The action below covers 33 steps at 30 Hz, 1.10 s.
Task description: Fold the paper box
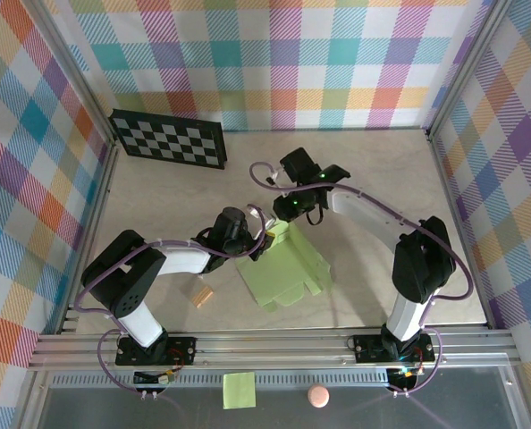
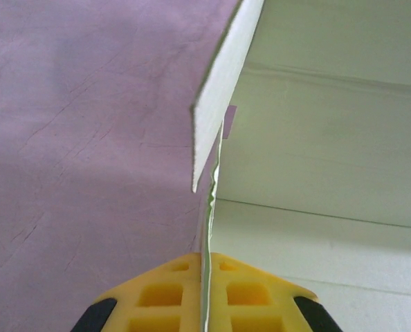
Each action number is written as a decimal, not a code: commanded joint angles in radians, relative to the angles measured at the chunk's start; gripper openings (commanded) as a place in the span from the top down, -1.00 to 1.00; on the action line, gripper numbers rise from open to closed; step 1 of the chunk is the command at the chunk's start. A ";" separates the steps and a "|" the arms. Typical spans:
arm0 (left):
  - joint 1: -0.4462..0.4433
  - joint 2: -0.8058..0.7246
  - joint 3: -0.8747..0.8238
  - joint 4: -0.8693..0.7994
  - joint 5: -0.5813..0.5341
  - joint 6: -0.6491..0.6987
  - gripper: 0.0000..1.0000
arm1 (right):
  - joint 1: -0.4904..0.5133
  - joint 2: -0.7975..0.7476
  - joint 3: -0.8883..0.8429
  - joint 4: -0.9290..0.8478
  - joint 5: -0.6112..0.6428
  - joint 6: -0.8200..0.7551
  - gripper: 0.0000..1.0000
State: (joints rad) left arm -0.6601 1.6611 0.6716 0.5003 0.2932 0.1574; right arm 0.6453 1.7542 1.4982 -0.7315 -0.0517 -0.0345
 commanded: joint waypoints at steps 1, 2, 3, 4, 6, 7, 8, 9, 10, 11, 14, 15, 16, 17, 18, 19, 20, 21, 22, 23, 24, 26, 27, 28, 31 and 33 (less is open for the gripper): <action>-0.015 0.015 0.004 -0.081 -0.015 0.013 0.87 | -0.020 -0.007 0.012 -0.048 -0.049 -0.030 0.66; -0.015 0.015 0.006 -0.084 -0.014 0.013 0.87 | -0.024 -0.014 0.006 -0.049 -0.056 -0.031 0.66; -0.014 0.018 0.005 -0.085 -0.016 0.013 0.87 | -0.031 -0.021 -0.001 -0.047 -0.060 -0.032 0.67; -0.015 0.020 0.005 -0.085 -0.017 0.013 0.87 | -0.036 -0.033 -0.011 -0.044 -0.064 -0.034 0.67; -0.015 0.019 0.005 -0.086 -0.019 0.010 0.87 | -0.044 -0.043 -0.023 -0.045 -0.081 -0.043 0.69; -0.015 0.019 0.004 -0.086 -0.018 0.009 0.88 | -0.050 -0.045 -0.027 -0.051 -0.090 -0.049 0.69; -0.015 0.018 0.003 -0.085 -0.020 0.007 0.88 | -0.054 -0.045 -0.030 -0.057 -0.093 -0.055 0.69; -0.015 0.019 0.001 -0.085 -0.020 0.007 0.88 | -0.056 -0.045 -0.033 -0.063 -0.099 -0.056 0.70; -0.015 0.018 0.000 -0.085 -0.022 0.005 0.88 | -0.059 -0.046 -0.036 -0.066 -0.107 -0.056 0.70; -0.016 0.018 -0.001 -0.086 -0.023 0.005 0.88 | -0.062 -0.047 -0.039 -0.067 -0.109 -0.056 0.70; -0.015 0.016 -0.001 -0.089 -0.025 0.005 0.88 | -0.067 -0.050 -0.042 -0.069 -0.122 -0.055 0.77; -0.015 0.018 -0.002 -0.088 -0.025 0.004 0.88 | -0.068 -0.053 -0.042 -0.069 -0.137 -0.093 0.80; -0.015 0.018 0.000 -0.088 -0.023 0.002 0.88 | -0.068 -0.053 -0.042 -0.068 -0.146 -0.099 0.78; -0.015 0.020 0.001 -0.089 -0.024 0.002 0.88 | -0.068 -0.054 -0.042 -0.065 -0.153 -0.102 0.76; -0.015 0.021 0.000 -0.088 -0.023 0.002 0.88 | -0.068 -0.052 -0.045 -0.062 -0.175 -0.110 0.75; -0.015 0.022 0.002 -0.088 -0.023 0.001 0.88 | -0.068 -0.049 -0.045 -0.063 -0.199 -0.120 0.73; -0.015 0.021 0.005 -0.090 -0.023 -0.001 0.88 | -0.068 -0.043 -0.042 -0.062 -0.227 -0.123 0.72; -0.016 0.022 0.004 -0.089 -0.022 -0.001 0.88 | -0.068 -0.037 -0.039 -0.063 -0.246 -0.123 0.72; -0.016 0.021 0.004 -0.089 -0.021 -0.001 0.88 | -0.067 -0.033 -0.039 -0.059 -0.261 -0.121 0.71; -0.016 0.021 0.005 -0.089 -0.022 -0.002 0.88 | -0.063 -0.028 -0.038 -0.056 -0.271 -0.118 0.70; -0.016 0.021 0.006 -0.090 -0.021 -0.002 0.88 | -0.059 -0.023 -0.036 -0.053 -0.273 -0.110 0.70; -0.016 0.023 0.008 -0.090 -0.020 -0.005 0.88 | -0.051 -0.021 -0.036 -0.050 -0.286 -0.104 0.70; -0.016 0.023 0.008 -0.089 -0.019 -0.006 0.88 | -0.046 -0.020 -0.039 -0.044 -0.292 -0.100 0.71; -0.016 0.022 0.009 -0.089 -0.017 -0.007 0.88 | -0.043 -0.021 -0.041 -0.036 -0.297 -0.091 0.70; -0.018 0.025 0.013 -0.091 -0.015 -0.007 0.88 | -0.041 -0.034 -0.050 -0.014 -0.324 -0.073 0.69; -0.018 0.023 0.014 -0.091 -0.016 -0.007 0.88 | -0.042 -0.053 -0.058 -0.001 -0.323 -0.071 0.66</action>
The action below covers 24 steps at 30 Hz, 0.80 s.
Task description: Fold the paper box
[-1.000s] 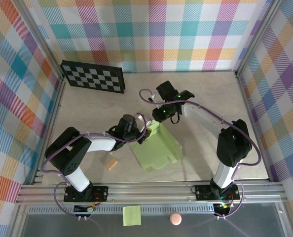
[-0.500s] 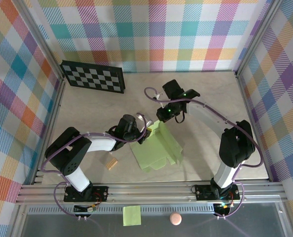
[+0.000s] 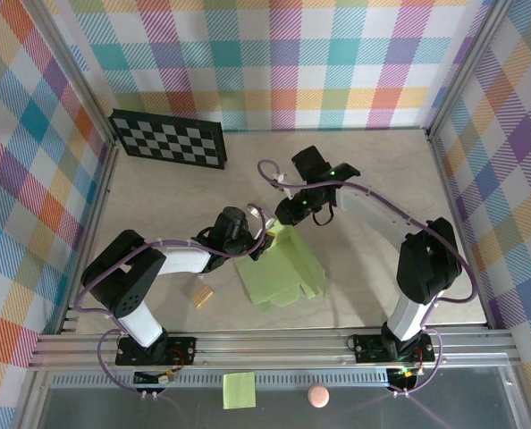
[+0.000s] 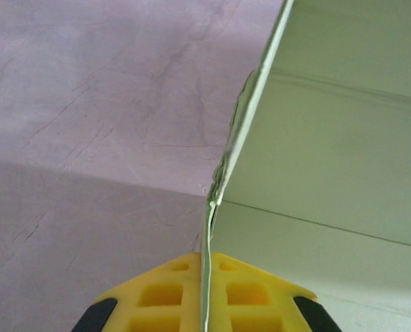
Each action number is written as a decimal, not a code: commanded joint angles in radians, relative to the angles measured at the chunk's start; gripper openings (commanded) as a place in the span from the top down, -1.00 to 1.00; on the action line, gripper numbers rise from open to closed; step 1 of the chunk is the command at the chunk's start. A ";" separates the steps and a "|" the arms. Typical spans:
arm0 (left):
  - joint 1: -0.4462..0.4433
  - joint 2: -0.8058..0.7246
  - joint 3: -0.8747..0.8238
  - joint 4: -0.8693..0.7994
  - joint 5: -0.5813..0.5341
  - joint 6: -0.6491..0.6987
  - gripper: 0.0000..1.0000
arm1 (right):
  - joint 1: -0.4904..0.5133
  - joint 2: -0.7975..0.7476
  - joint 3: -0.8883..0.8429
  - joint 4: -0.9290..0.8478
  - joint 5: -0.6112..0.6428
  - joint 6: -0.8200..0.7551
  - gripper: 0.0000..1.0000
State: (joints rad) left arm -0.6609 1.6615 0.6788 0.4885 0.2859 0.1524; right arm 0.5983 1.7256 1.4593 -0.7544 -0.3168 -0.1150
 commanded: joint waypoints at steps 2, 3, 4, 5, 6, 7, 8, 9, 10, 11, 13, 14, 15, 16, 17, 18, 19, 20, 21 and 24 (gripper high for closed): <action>-0.018 0.023 0.006 -0.083 -0.010 -0.002 0.88 | 0.005 -0.051 -0.029 0.034 -0.042 0.056 0.62; -0.019 0.021 0.005 -0.083 -0.011 -0.001 0.88 | 0.004 -0.070 -0.037 0.041 -0.035 0.066 0.57; -0.019 0.022 0.003 -0.082 -0.012 -0.001 0.88 | 0.002 -0.092 -0.046 0.050 -0.027 0.078 0.54; -0.019 0.022 0.002 -0.083 -0.013 -0.001 0.88 | 0.001 -0.111 -0.056 0.061 -0.022 0.087 0.52; -0.019 0.022 0.002 -0.082 -0.013 0.001 0.88 | -0.003 -0.135 -0.068 0.074 -0.019 0.099 0.50; -0.019 0.021 0.001 -0.082 -0.014 0.001 0.88 | -0.009 -0.158 -0.081 0.087 -0.019 0.110 0.48; -0.019 0.020 0.000 -0.082 -0.014 0.002 0.88 | -0.015 -0.178 -0.093 0.098 -0.019 0.120 0.47; -0.019 0.020 -0.001 -0.082 -0.013 0.003 0.88 | -0.022 -0.199 -0.109 0.107 -0.018 0.130 0.45; -0.019 0.018 0.001 -0.082 -0.013 0.003 0.88 | -0.032 -0.219 -0.124 0.118 -0.015 0.146 0.42; -0.019 0.018 0.001 -0.082 -0.013 0.003 0.88 | -0.044 -0.233 -0.139 0.125 -0.016 0.156 0.42; -0.019 0.018 0.002 -0.081 -0.012 0.004 0.88 | -0.078 -0.260 -0.176 0.133 -0.018 0.177 0.41; -0.018 0.017 0.002 -0.080 -0.012 0.004 0.88 | -0.097 -0.264 -0.195 0.133 -0.020 0.185 0.43; -0.019 0.017 0.003 -0.080 -0.013 0.004 0.88 | -0.114 -0.266 -0.212 0.134 -0.027 0.187 0.45; -0.019 0.017 0.003 -0.081 -0.011 0.004 0.88 | -0.129 -0.267 -0.231 0.132 -0.040 0.187 0.46; -0.019 0.016 0.004 -0.081 -0.011 0.005 0.88 | -0.138 -0.265 -0.244 0.128 -0.051 0.187 0.46; -0.019 0.015 0.004 -0.081 -0.011 0.004 0.88 | -0.144 -0.261 -0.255 0.118 -0.064 0.188 0.45; -0.019 0.015 0.003 -0.082 -0.011 0.004 0.88 | -0.147 -0.254 -0.260 0.106 -0.082 0.186 0.46; -0.019 0.015 0.004 -0.083 -0.011 0.004 0.88 | -0.147 -0.249 -0.265 0.099 -0.096 0.184 0.46; -0.020 0.014 0.004 -0.082 -0.011 0.004 0.88 | -0.147 -0.244 -0.274 0.099 -0.112 0.188 0.46; -0.020 0.013 0.004 -0.082 -0.011 0.006 0.88 | -0.146 -0.234 -0.308 0.123 -0.136 0.202 0.46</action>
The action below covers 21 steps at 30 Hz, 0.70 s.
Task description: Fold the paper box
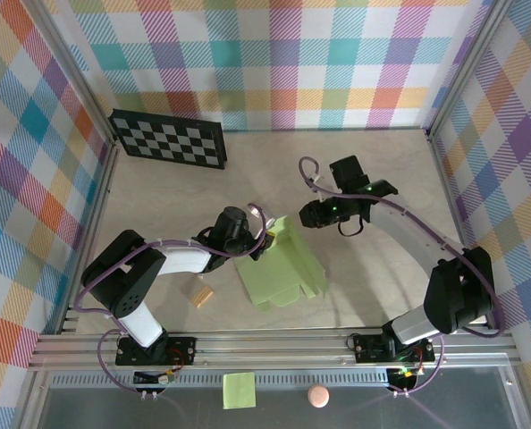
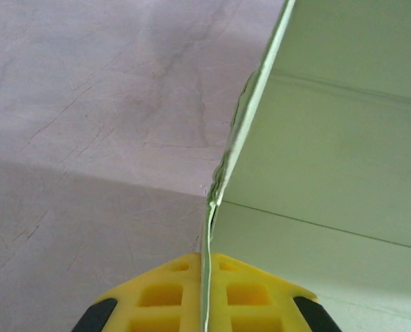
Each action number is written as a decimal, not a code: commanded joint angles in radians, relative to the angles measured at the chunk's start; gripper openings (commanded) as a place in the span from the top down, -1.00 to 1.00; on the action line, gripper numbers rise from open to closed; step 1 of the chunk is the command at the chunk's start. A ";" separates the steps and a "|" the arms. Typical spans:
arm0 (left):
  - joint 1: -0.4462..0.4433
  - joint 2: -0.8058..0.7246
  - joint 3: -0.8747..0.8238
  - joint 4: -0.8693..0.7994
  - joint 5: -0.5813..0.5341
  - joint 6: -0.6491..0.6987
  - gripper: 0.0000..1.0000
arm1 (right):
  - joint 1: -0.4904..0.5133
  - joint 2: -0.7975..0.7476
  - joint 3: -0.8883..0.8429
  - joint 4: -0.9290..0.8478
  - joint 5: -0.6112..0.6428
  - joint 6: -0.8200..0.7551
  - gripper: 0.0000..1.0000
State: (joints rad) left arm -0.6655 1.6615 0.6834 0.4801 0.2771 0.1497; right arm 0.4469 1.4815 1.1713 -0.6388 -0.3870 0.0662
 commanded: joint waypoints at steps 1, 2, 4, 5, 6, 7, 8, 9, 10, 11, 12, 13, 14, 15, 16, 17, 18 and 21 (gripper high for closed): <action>-0.015 0.014 -0.001 -0.073 -0.002 0.008 0.88 | 0.005 0.017 -0.028 0.012 -0.063 0.024 0.46; -0.016 0.012 -0.002 -0.072 -0.002 0.008 0.88 | 0.005 0.025 -0.031 0.015 -0.065 0.026 0.46; -0.017 0.011 -0.001 -0.074 0.000 0.008 0.88 | 0.008 0.045 -0.033 0.015 -0.087 0.032 0.47; -0.017 0.011 -0.001 -0.076 -0.001 0.008 0.88 | 0.009 0.054 -0.032 0.012 -0.094 0.033 0.47; -0.017 0.010 -0.002 -0.076 -0.001 0.008 0.88 | 0.012 0.060 -0.034 0.015 -0.095 0.034 0.47; -0.017 0.010 -0.003 -0.075 -0.002 0.008 0.88 | 0.013 0.063 -0.038 0.021 -0.096 0.038 0.47; -0.019 0.008 -0.003 -0.076 -0.001 0.008 0.88 | 0.015 0.063 -0.042 0.025 -0.096 0.039 0.46; -0.019 0.007 -0.004 -0.075 -0.002 0.008 0.88 | 0.015 0.066 -0.046 0.031 -0.096 0.043 0.46; -0.019 0.007 -0.004 -0.076 -0.002 0.009 0.88 | 0.019 0.069 -0.048 0.034 -0.096 0.044 0.45; -0.018 0.006 -0.005 -0.076 -0.003 0.010 0.88 | 0.021 0.073 -0.049 0.035 -0.095 0.043 0.45; -0.019 0.006 -0.004 -0.077 -0.002 0.011 0.88 | 0.024 0.079 -0.050 0.034 -0.092 0.043 0.43; -0.019 0.006 -0.005 -0.077 -0.004 0.012 0.88 | 0.028 0.084 -0.050 0.034 -0.089 0.043 0.42; -0.020 0.005 -0.003 -0.077 -0.004 0.011 0.88 | 0.032 0.089 -0.050 0.033 -0.088 0.042 0.41; -0.020 0.004 -0.004 -0.077 -0.004 0.011 0.88 | 0.036 0.094 -0.050 0.032 -0.086 0.041 0.39; -0.020 0.003 -0.003 -0.077 -0.004 0.011 0.88 | 0.039 0.099 -0.051 0.034 -0.081 0.043 0.37; -0.020 0.004 -0.002 -0.077 -0.003 0.011 0.88 | 0.041 0.102 -0.052 0.034 -0.079 0.043 0.36; -0.020 0.006 -0.001 -0.078 -0.003 0.011 0.88 | 0.043 0.106 -0.053 0.039 -0.078 0.042 0.36; -0.022 0.004 -0.004 -0.078 -0.001 0.011 0.88 | 0.045 0.120 -0.056 0.040 -0.057 0.048 0.35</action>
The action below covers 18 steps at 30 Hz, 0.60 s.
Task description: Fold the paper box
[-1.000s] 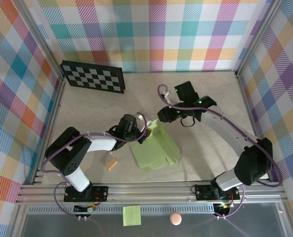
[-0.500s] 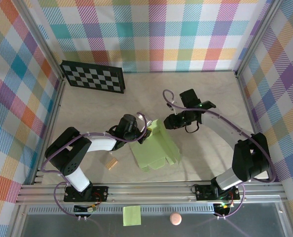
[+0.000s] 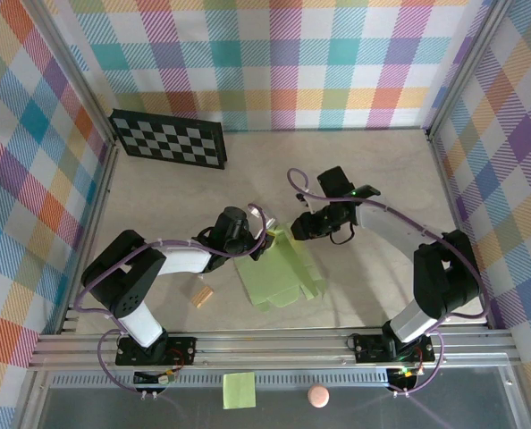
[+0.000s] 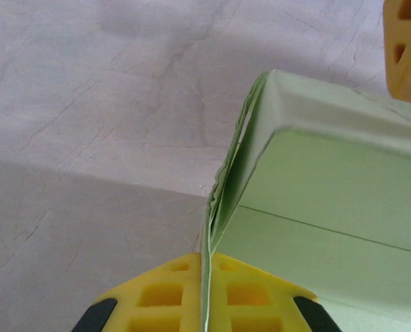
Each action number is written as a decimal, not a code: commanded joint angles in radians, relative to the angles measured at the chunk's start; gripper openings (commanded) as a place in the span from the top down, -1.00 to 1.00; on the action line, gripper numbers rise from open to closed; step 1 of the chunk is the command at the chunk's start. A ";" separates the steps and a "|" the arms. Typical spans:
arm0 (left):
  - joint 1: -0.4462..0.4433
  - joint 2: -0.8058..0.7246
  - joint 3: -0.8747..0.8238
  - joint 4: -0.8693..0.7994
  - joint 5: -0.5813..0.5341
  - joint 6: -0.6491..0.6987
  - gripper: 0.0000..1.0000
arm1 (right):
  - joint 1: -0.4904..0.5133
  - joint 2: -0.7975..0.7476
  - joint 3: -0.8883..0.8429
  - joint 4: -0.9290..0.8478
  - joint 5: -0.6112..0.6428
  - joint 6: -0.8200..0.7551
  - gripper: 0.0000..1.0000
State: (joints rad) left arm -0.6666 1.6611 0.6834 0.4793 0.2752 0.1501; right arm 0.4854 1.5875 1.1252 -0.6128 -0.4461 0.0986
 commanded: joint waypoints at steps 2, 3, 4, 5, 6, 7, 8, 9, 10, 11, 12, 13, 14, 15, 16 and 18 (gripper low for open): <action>-0.021 0.003 -0.004 -0.076 0.001 0.011 0.88 | 0.007 0.019 -0.014 0.016 0.005 0.015 0.36; -0.020 0.003 -0.005 -0.077 0.001 0.011 0.88 | 0.008 0.018 -0.017 0.020 0.006 0.016 0.36; -0.021 0.003 -0.005 -0.076 0.001 0.011 0.88 | 0.009 0.018 -0.020 0.023 0.008 0.019 0.37; -0.021 0.004 -0.005 -0.077 0.002 0.011 0.88 | 0.009 0.018 -0.022 0.025 0.009 0.019 0.38; -0.021 0.002 -0.005 -0.077 0.002 0.011 0.88 | 0.009 0.017 -0.025 0.029 0.010 0.022 0.40; -0.022 0.003 -0.004 -0.076 0.004 0.011 0.88 | 0.010 0.016 -0.027 0.031 0.014 0.024 0.43; -0.022 0.003 -0.003 -0.075 0.004 0.011 0.88 | 0.011 0.016 -0.028 0.033 0.017 0.025 0.45; -0.022 0.005 -0.003 -0.076 0.006 0.011 0.88 | 0.012 0.014 -0.029 0.033 0.018 0.025 0.49; -0.022 0.005 -0.001 -0.075 0.007 0.011 0.88 | 0.012 0.013 -0.030 0.033 0.021 0.026 0.53; -0.022 0.006 -0.001 -0.074 0.006 0.011 0.88 | 0.013 0.015 -0.030 0.032 0.023 0.025 0.54; -0.024 0.006 0.000 -0.076 0.007 0.011 0.88 | 0.015 0.015 -0.030 0.033 0.025 0.025 0.54; -0.024 0.006 0.001 -0.075 0.007 0.011 0.88 | 0.016 0.017 -0.031 0.036 0.025 0.026 0.54; -0.024 0.006 0.001 -0.074 0.007 0.012 0.88 | 0.016 0.018 -0.031 0.035 0.026 0.028 0.54; -0.024 0.006 0.001 -0.076 0.007 0.011 0.88 | 0.018 0.020 -0.031 0.035 0.024 0.028 0.54; -0.024 0.005 -0.001 -0.075 0.009 0.011 0.87 | 0.018 0.020 -0.031 0.036 0.023 0.029 0.53; -0.025 0.002 -0.001 -0.076 0.012 0.009 0.86 | 0.018 0.017 -0.034 0.040 0.022 0.031 0.53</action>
State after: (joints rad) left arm -0.6704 1.6611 0.6842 0.4782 0.2756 0.1501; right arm 0.4927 1.5951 1.1088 -0.5907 -0.4294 0.1207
